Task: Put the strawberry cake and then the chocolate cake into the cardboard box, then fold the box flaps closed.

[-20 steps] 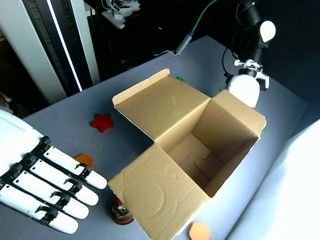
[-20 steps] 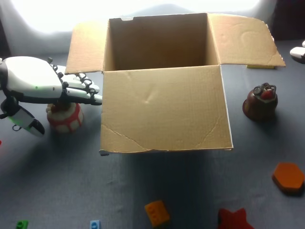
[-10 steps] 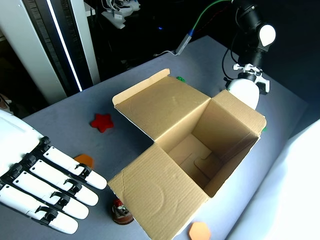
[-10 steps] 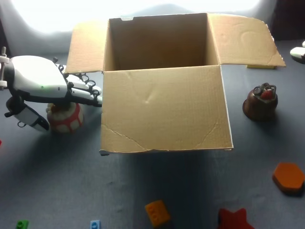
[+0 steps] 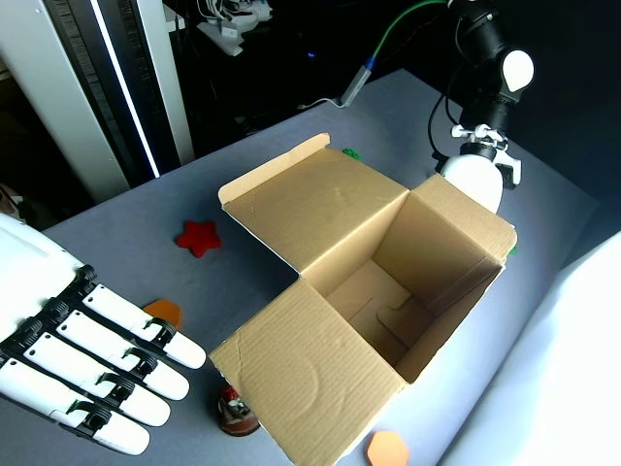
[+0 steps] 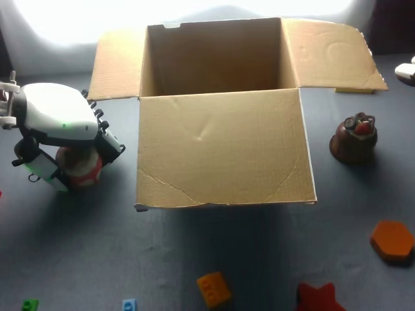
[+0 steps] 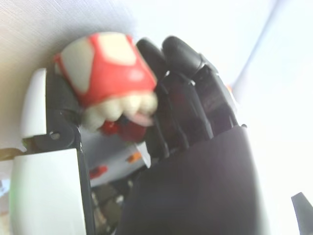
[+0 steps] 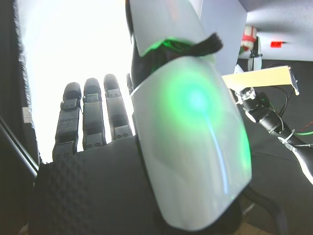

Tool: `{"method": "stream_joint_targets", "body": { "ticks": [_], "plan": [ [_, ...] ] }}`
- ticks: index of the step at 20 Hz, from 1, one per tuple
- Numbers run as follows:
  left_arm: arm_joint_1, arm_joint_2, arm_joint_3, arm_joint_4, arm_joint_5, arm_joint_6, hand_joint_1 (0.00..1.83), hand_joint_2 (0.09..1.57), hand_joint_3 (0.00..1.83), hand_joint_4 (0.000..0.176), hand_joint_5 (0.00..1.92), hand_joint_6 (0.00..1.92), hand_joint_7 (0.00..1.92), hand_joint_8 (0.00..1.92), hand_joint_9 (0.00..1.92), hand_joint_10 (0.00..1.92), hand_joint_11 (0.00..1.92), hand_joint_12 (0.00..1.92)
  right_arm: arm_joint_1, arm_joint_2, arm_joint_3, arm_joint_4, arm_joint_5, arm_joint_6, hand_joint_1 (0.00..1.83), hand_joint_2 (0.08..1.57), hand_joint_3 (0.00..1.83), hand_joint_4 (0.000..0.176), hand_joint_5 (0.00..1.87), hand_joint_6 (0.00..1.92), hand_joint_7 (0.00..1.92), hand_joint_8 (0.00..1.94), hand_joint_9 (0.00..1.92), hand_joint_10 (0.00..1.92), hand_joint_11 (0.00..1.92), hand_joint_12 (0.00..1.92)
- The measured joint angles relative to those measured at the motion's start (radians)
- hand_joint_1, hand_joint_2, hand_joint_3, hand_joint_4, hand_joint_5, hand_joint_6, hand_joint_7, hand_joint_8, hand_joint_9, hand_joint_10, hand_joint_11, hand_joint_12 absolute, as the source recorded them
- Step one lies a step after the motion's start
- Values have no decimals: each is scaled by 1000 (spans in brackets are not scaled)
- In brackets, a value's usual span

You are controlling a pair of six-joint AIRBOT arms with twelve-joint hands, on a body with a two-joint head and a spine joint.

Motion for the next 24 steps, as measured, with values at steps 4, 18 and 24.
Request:
{"method": "stream_joint_targets", "body": {
  "ticks": [4, 18, 24],
  "plan": [
    [2, 26, -23, 7, 10, 0, 1144, 1251, 0, 14, 779, 1309, 703, 1500, 784, 1618, 727, 1875, 0, -1, -2, 0, 0, -1, 1138, 1019, 4, 13, 0, 0, 0, 0, 21, 3, 0, 87],
    [-104, 308, -293, 11, -23, -32, 1132, 1270, 1, 4, 715, 1347, 702, 1537, 758, 1631, 703, 1918, 0, 0, -4, 0, 0, -3, 1111, 1031, 4, 10, 0, 0, 26, 0, 34, 0, 0, 0],
    [-261, 367, -320, 158, -71, -112, 1151, 1254, 0, 0, 733, 1290, 738, 1523, 781, 1600, 691, 1857, 0, 0, -4, 0, 1, -4, 1141, 1007, 0, 24, 0, 0, 21, 3, 24, 5, 0, 0]
  ]
}}
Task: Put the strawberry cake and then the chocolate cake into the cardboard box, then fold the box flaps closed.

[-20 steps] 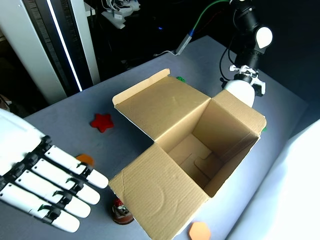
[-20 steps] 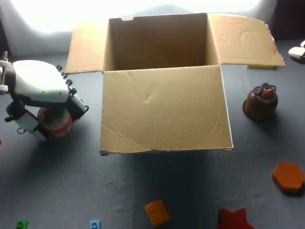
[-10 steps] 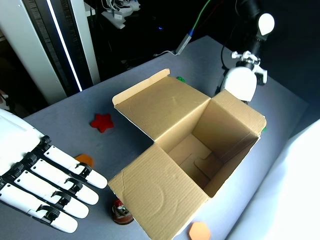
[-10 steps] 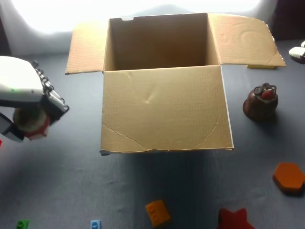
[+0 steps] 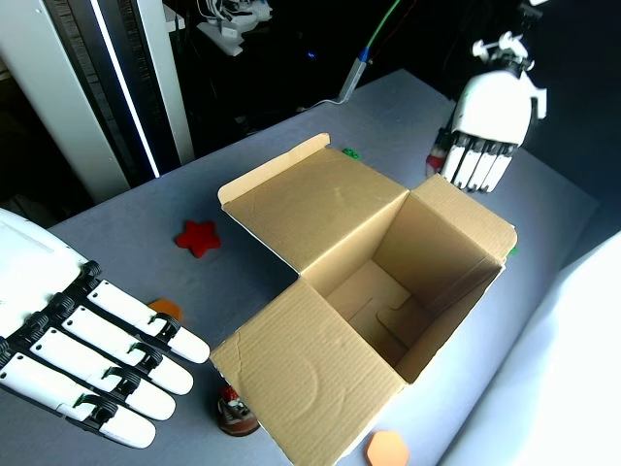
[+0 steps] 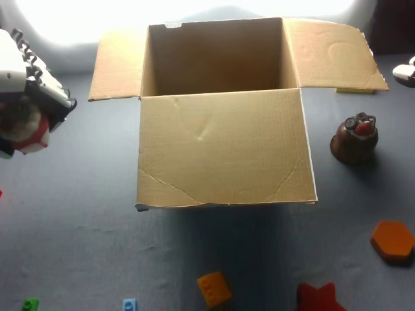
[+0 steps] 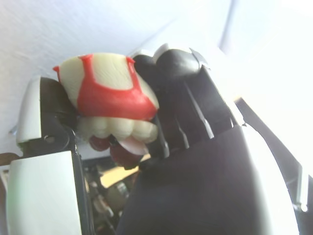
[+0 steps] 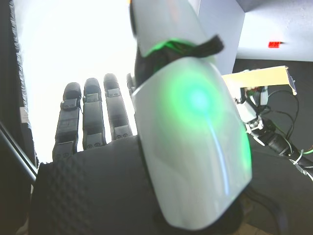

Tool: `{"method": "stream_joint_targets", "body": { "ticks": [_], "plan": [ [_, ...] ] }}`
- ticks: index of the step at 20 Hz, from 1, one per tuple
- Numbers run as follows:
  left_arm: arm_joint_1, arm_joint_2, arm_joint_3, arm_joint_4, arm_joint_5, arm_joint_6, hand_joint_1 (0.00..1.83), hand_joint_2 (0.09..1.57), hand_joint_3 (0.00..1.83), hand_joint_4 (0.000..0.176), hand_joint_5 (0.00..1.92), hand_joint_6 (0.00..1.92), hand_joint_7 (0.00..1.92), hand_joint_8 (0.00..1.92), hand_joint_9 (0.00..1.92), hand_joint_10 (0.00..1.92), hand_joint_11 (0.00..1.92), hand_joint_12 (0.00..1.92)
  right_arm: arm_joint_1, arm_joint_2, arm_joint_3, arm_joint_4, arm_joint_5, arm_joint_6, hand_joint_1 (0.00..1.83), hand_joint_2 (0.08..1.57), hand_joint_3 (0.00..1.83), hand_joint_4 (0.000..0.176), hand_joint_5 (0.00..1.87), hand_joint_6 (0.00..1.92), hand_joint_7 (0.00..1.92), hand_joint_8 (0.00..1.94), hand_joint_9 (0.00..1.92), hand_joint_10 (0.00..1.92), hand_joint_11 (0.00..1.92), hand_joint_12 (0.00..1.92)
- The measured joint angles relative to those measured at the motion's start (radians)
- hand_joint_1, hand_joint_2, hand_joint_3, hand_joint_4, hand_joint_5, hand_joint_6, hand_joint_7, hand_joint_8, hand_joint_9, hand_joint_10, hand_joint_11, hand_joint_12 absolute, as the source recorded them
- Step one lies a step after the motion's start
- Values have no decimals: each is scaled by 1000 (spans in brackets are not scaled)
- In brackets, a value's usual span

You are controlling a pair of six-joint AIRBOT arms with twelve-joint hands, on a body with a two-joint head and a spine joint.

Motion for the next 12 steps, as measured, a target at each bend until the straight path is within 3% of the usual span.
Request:
{"method": "stream_joint_targets", "body": {
  "ticks": [6, 12],
  "plan": [
    [-128, -11, 53, 117, -27, -64, 1163, 1242, 0, 0, 760, 1237, 750, 1520, 783, 1644, 713, 1891, -1, 0, 0, 0, 1, -1, 1139, 1024, 3, 8, 0, 0, 2, 0, 23, 5, 0, 0],
    [-258, -71, 90, 245, -70, -114, 1187, 1229, 0, 0, 764, 1187, 795, 1503, 805, 1668, 734, 1875, 0, 0, -1, 0, 2, -7, 1139, 1031, 5, 16, 1, 0, 1, 0, 21, 3, 6, 7]
  ]
}}
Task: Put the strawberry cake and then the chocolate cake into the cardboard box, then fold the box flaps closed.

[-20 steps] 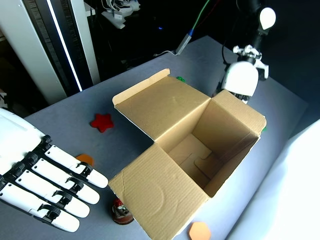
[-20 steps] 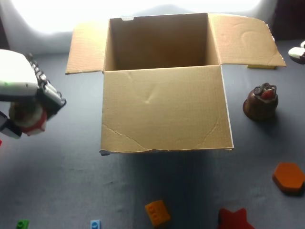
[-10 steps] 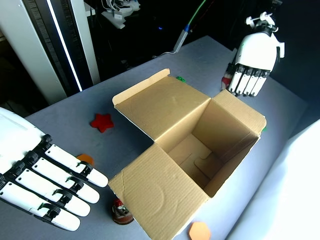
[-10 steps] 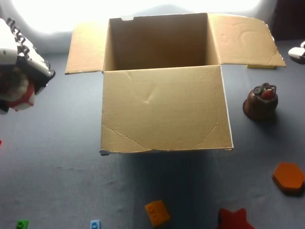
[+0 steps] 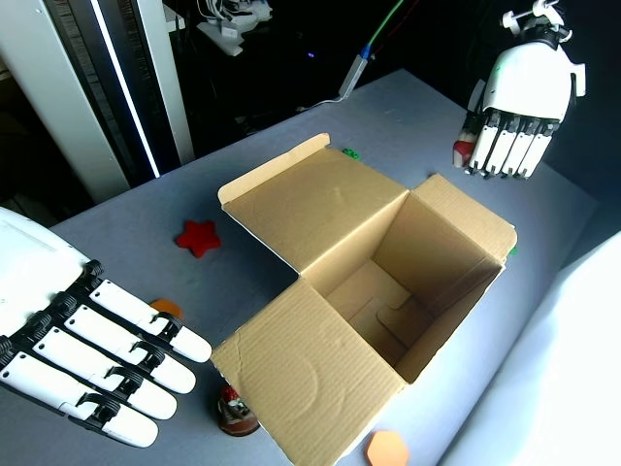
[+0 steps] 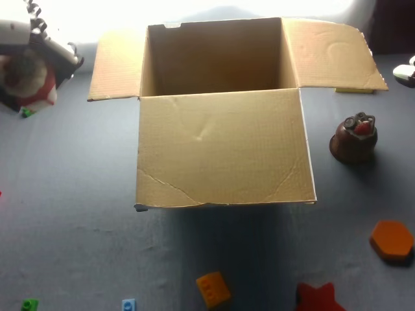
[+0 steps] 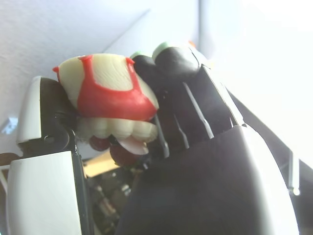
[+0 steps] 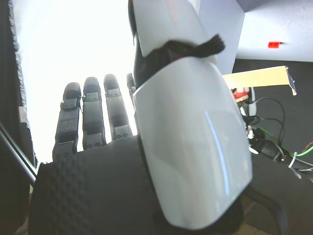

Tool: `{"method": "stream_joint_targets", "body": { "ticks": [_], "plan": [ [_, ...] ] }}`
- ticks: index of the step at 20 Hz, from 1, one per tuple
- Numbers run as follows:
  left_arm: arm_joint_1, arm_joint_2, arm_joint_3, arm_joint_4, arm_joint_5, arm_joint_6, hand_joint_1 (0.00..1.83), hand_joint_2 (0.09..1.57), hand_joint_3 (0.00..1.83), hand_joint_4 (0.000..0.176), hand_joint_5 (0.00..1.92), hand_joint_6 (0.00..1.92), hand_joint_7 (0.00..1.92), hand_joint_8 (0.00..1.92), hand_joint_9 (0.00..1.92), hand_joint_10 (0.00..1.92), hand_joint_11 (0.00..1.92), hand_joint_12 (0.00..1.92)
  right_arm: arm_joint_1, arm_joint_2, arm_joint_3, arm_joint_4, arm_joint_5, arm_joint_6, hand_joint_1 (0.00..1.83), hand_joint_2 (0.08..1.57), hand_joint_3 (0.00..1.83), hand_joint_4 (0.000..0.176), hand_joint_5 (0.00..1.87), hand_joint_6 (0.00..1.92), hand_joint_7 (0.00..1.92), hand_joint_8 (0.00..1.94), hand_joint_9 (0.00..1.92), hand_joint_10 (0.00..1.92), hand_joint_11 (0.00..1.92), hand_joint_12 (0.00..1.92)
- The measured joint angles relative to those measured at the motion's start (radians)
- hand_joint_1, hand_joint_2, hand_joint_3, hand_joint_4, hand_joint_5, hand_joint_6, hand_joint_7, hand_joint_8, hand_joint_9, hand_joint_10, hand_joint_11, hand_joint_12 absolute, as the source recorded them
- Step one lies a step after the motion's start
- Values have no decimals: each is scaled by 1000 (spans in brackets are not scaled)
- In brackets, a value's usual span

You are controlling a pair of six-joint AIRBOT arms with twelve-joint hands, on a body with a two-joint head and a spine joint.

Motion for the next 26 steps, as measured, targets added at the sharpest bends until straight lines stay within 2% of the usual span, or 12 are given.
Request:
{"method": "stream_joint_targets", "body": {
  "ticks": [2, 9, 11, 13, 18, 22, 23, 26],
  "plan": [
    [-33, -21, 14, 39, -4, -11, 1191, 1223, 0, 0, 785, 1153, 792, 1506, 807, 1651, 722, 1855, 0, 0, 0, 0, 0, 0, 1131, 1041, 10, 21, 0, 0, 1, 0, 21, 2, 2, 7],
    [-144, -113, 35, 130, -27, -34, 1162, 1245, 3, 0, 720, 1284, 770, 1500, 785, 1633, 702, 1883, 0, 0, 0, 0, 2, -1, 1112, 1045, 8, 21, 0, 0, 0, 0, 27, 3, 0, 0],
    [-154, -147, 35, 141, -37, -40, 1176, 1235, 0, 0, 743, 1230, 793, 1483, 808, 1616, 716, 1876, 0, 0, 0, 0, 2, -1, 1129, 1041, 6, 16, 0, 0, 0, 0, 11, 0, 0, 0],
    [-161, -188, 35, 142, -44, -43, 1193, 1229, 0, 0, 754, 1181, 804, 1501, 815, 1617, 727, 1851, 0, 0, 0, 0, 3, -1, 1143, 1034, 2, 19, 0, 0, 0, 0, 0, 0, 0, 0],
    [-161, -277, 35, 144, -51, -43, 1168, 1243, 2, 0, 714, 1272, 786, 1483, 807, 1597, 719, 1877, 0, 0, 0, 7, 17, -1, 1148, 1029, 0, 13, 0, 0, 2, 1, 12, 4, 0, 0],
    [-145, -330, 60, 145, -58, -43, 1188, 1228, 0, 0, 755, 1194, 807, 1477, 815, 1611, 732, 1851, 0, -3, 16, 125, 12, -1, 1146, 1033, 2, 17, 0, 0, 0, 0, 0, 0, 0, 0],
    [-135, -352, 81, 146, -60, -43, 1191, 1227, 0, 0, 755, 1185, 810, 1483, 818, 1634, 737, 1861, 2, -11, 41, 186, 4, -2, 1135, 1044, 7, 22, 0, 0, 0, 0, 0, 0, 0, 0],
    [-118, -386, 127, 146, -56, -43, 1181, 1236, 1, 0, 736, 1218, 791, 1500, 788, 1636, 692, 1880, 8, -26, 92, 300, -37, -4, 1107, 1049, 8, 19, 0, 0, 0, 0, 7, 3, 0, 0]
  ]
}}
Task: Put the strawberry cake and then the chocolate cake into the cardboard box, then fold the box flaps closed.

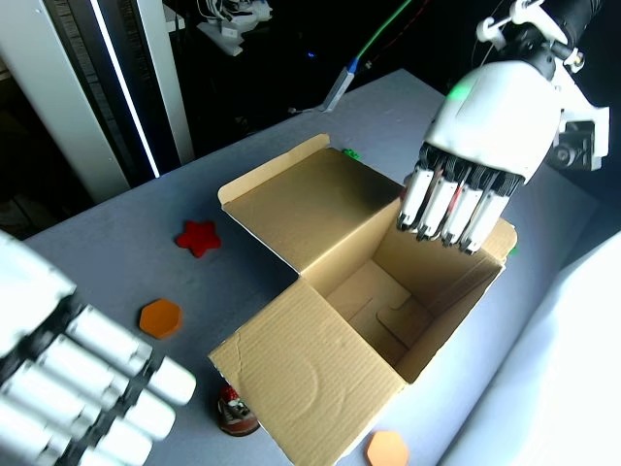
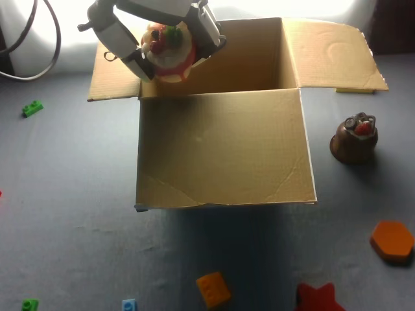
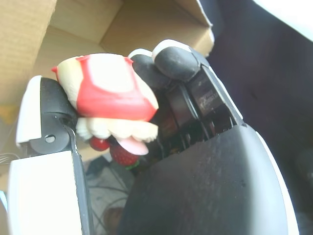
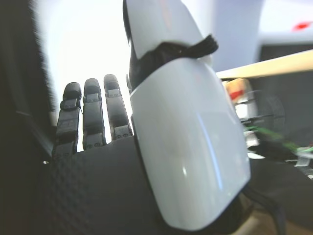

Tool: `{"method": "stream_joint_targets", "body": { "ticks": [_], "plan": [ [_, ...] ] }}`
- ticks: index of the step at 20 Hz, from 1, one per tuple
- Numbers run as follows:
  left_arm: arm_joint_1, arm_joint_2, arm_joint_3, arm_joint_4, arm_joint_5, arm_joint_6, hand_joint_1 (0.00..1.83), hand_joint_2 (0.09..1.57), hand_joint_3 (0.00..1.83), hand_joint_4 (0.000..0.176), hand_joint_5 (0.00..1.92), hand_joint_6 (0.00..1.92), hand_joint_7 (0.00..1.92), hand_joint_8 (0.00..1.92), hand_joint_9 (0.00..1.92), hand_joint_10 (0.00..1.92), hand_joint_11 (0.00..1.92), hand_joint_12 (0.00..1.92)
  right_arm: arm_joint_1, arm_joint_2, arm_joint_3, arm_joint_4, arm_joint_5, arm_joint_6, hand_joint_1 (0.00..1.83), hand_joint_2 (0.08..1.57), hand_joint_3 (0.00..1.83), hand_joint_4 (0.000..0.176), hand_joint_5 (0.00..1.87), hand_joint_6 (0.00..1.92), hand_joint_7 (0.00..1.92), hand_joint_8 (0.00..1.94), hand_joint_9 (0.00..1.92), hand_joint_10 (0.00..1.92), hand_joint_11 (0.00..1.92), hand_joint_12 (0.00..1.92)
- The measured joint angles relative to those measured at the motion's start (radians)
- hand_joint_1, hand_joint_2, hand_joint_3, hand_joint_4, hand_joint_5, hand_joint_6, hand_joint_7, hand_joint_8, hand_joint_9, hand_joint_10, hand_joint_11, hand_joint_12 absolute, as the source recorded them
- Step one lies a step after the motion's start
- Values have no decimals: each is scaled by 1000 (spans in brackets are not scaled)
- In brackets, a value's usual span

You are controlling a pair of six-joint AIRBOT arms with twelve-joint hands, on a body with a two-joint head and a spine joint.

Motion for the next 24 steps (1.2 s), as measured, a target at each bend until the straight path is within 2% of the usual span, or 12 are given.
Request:
{"method": "stream_joint_targets", "body": {
  "ticks": [4, 9, 10, 11, 13, 14, 15, 16, 17, 19, 22, 24],
  "plan": [
    [20, -45, 39, 10, 3, 2, 1185, 1233, 0, 0, 752, 1195, 790, 1504, 782, 1641, 694, 1868, 7, -21, 38, 47, -61, 72, 1094, 1052, 8, 17, 0, 0, 2, 1, 20, 7, 0, 0],
    [21, -73, 55, 14, 11, 8, 1173, 1233, 0, 0, 754, 1217, 779, 1480, 730, 1521, 674, 1780, 18, -80, 146, 402, -120, 13, 1114, 1055, 8, 12, 0, 0, 0, 0, 0, 0, 0, 0],
    [21, -73, 54, 13, 9, 8, 1132, 1274, 1, 0, 643, 1422, 734, 1462, 644, 1346, 561, 1673, 11, -101, 165, 434, -113, 13, 1115, 1055, 8, 12, 0, 0, 0, 0, 0, 0, 4, 2],
    [21, -73, 54, 14, 10, 10, 1083, 1143, 0, 0, 512, 546, 589, 422, 593, 747, 343, 1363, 3, -123, 174, 447, -98, 12, 1091, 1061, 10, 15, 0, 0, 0, 0, 0, 0, 1, 0],
    [24, -69, 54, 20, 11, 12, 1041, 1108, 0, 0, 492, 124, 553, 48, 550, 297, 152, 1244, 3, -155, 180, 452, -97, 12, 1101, 1045, 2, 18, 0, 0, 0, 0, 7, 3, 11, 5],
    [27, -69, 54, 23, 11, 14, 1029, 1091, 0, 0, 457, 43, 496, 9, 522, 153, 84, 1211, 3, -183, 192, 451, -93, 13, 1097, 1043, 1, 18, 0, 0, 0, 0, 12, 5, 15, 8],
    [27, -68, 54, 24, 10, 14, 987, 1083, 0, 12, 336, 8, 376, 1, 425, 69, 16, 1107, 3, -206, 207, 452, -89, 14, 1107, 1044, 1, 18, 0, 0, 0, 0, 2, 0, 2, 1],
    [27, -68, 54, 25, 10, 16, 987, 1083, 0, 12, 336, 8, 376, 1, 425, 69, 16, 1107, 3, -220, 217, 452, -87, 14, 1107, 1044, 1, 18, 0, 0, 0, 0, 2, 0, 2, 1],
    [27, -66, 54, 27, 12, 17, 916, 1051, 0, 47, 195, 1, 203, 0, 260, 3, 0, 846, 3, -251, 241, 452, -85, 18, 1125, 1037, 0, 20, 0, 0, 3, 1, 12, 5, 0, 0],
    [27, -66, 54, 27, 16, 18, 845, 1016, 0, 56, 74, 0, 87, 0, 166, 0, 0, 691, 3, -304, 282, 452, -65, 19, 1104, 1042, 0, 19, 0, 0, 0, 0, 9, 3, 0, 0],
    [23, -66, 55, 36, 14, 21, 830, 1009, 0, 60, 9, 0, 54, 0, 168, 3, 0, 656, -5, -377, 331, 452, -34, 16, 1101, 1045, 2, 18, 0, 0, 0, 0, 9, 3, 0, 0],
    [5, -60, 63, 39, 14, 21, 829, 1005, 0, 80, 0, 0, 12, 4, 118, 3, 0, 530, -8, -427, 368, 459, -26, 14, 1084, 1044, 1, 17, 0, 0, 8, 2, 15, 5, 7, 4]
  ]
}}
